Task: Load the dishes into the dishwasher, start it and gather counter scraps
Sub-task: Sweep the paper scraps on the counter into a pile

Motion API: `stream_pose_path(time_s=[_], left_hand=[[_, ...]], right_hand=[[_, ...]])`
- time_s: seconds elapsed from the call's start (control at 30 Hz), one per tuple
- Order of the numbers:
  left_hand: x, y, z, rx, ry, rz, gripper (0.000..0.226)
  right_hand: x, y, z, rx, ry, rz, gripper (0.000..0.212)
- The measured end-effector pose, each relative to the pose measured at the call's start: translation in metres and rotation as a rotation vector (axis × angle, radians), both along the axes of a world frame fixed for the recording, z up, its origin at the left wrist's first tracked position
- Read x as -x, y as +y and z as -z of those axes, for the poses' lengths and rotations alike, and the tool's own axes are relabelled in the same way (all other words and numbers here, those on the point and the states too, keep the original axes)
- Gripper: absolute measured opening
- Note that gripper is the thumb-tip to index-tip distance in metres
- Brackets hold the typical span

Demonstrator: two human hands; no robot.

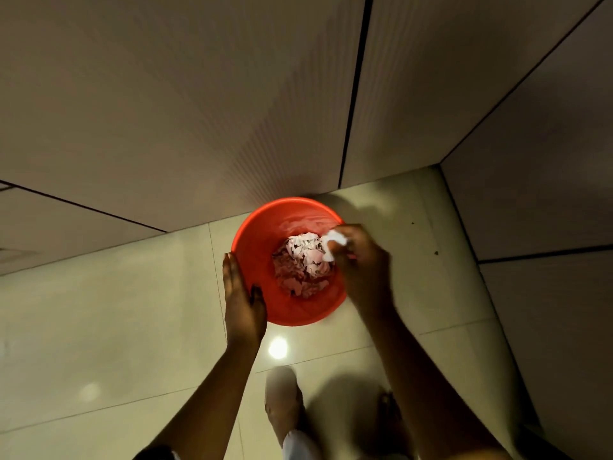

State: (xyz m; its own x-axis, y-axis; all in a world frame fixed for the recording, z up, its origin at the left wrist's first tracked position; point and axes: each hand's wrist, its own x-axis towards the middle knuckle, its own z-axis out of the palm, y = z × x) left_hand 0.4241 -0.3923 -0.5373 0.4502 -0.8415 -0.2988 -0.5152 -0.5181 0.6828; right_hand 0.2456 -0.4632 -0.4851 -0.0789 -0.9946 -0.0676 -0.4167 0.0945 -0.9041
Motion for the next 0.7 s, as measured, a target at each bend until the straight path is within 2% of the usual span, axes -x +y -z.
stream_pose_path(time_s=[0.07, 0.2, 0.3, 0.4, 0.57, 0.7], left_hand=[[-0.002, 0.000, -0.005, -0.021, 0.009, 0.014, 0.064], [-0.006, -0.004, -0.014, -0.080, 0.011, 0.045, 0.065], [-0.009, -0.001, -0.022, -0.120, -0.037, 0.089, 0.065], [0.007, 0.000, -0.063, -0.119, -0.034, 0.077, 0.060], [0.070, -0.022, -0.251, 0.056, 0.099, 0.199, 0.042], [0.128, -0.048, -0.421, 0.421, 0.182, 0.452, 0.040]], right_hand=[[-0.018, -0.001, 0.009, -0.009, 0.210, -0.165, 0.031], [-0.012, 0.005, 0.021, -0.018, 0.455, -0.114, 0.041], [-0.004, 0.023, 0.024, -0.142, 0.540, -0.121, 0.054], [0.005, 0.040, -0.012, -0.150, 0.611, -0.202, 0.060], [0.044, 0.036, -0.212, -0.116, 0.506, -0.083, 0.046], [0.108, 0.033, -0.396, 0.152, 0.553, 0.102, 0.037]])
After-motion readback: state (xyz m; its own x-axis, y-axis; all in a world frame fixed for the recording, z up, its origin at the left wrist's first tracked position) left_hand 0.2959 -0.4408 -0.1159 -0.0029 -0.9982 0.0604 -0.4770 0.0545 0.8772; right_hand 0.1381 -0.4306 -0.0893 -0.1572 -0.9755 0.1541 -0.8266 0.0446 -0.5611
